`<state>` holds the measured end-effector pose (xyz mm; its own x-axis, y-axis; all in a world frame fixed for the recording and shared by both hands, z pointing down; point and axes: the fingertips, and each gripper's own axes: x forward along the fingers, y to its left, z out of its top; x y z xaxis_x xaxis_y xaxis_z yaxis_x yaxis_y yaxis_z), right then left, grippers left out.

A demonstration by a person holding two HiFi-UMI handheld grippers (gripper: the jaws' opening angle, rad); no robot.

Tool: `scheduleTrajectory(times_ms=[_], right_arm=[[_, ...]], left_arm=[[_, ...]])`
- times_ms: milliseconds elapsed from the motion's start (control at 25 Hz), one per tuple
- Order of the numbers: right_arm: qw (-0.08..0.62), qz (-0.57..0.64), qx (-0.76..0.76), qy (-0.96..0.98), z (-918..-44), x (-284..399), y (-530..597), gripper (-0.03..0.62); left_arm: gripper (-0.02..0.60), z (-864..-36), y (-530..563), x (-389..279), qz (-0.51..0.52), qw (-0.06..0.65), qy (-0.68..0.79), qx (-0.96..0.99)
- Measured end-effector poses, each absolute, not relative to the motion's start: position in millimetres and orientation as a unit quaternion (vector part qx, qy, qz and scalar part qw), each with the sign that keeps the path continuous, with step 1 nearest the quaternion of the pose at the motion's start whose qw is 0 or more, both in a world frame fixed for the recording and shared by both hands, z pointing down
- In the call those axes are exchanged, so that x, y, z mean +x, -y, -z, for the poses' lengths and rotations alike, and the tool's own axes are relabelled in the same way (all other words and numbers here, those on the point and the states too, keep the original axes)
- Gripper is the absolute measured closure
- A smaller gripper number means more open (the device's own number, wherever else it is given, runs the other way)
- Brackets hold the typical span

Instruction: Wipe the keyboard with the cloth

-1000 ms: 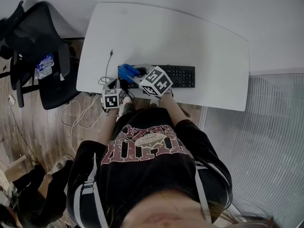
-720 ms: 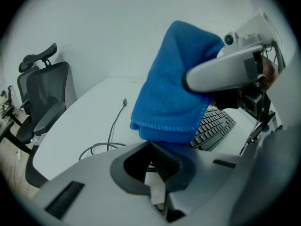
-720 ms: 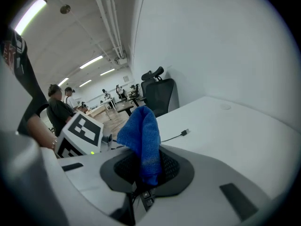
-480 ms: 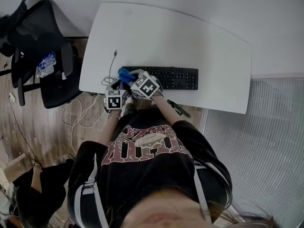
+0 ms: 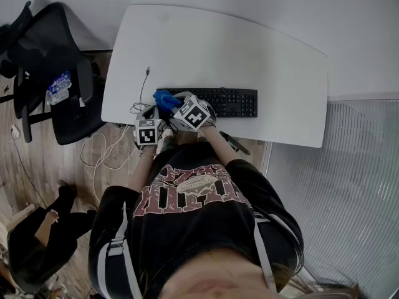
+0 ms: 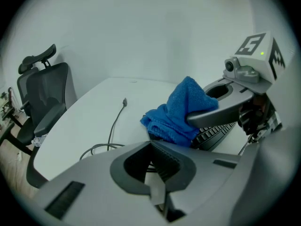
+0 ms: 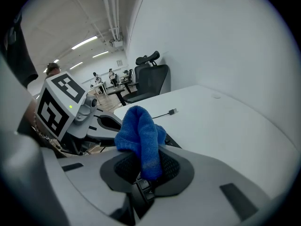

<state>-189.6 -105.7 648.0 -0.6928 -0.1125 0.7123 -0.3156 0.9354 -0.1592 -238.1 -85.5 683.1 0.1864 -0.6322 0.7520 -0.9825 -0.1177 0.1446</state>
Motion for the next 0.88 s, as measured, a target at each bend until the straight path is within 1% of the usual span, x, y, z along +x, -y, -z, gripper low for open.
scheduleTrajectory(times_ms=[280,440,880], right_arm=[[0.375,-0.139,0.137,0.906,-651,-167,112,0.530],[0.367,-0.147,0.147,0.907,-652,-157,115,0.530],[0.370,-0.161,0.164,0.900,-657,-129,120,0.530]], left_arm=[[0.548,-684,86,-239,-0.270,0.326,0.588,0.689],[0.548,-698,79,-247,-0.284,0.346,0.583,0.678],[0.548,-684,88,-237,-0.262,0.330,0.596,0.683]])
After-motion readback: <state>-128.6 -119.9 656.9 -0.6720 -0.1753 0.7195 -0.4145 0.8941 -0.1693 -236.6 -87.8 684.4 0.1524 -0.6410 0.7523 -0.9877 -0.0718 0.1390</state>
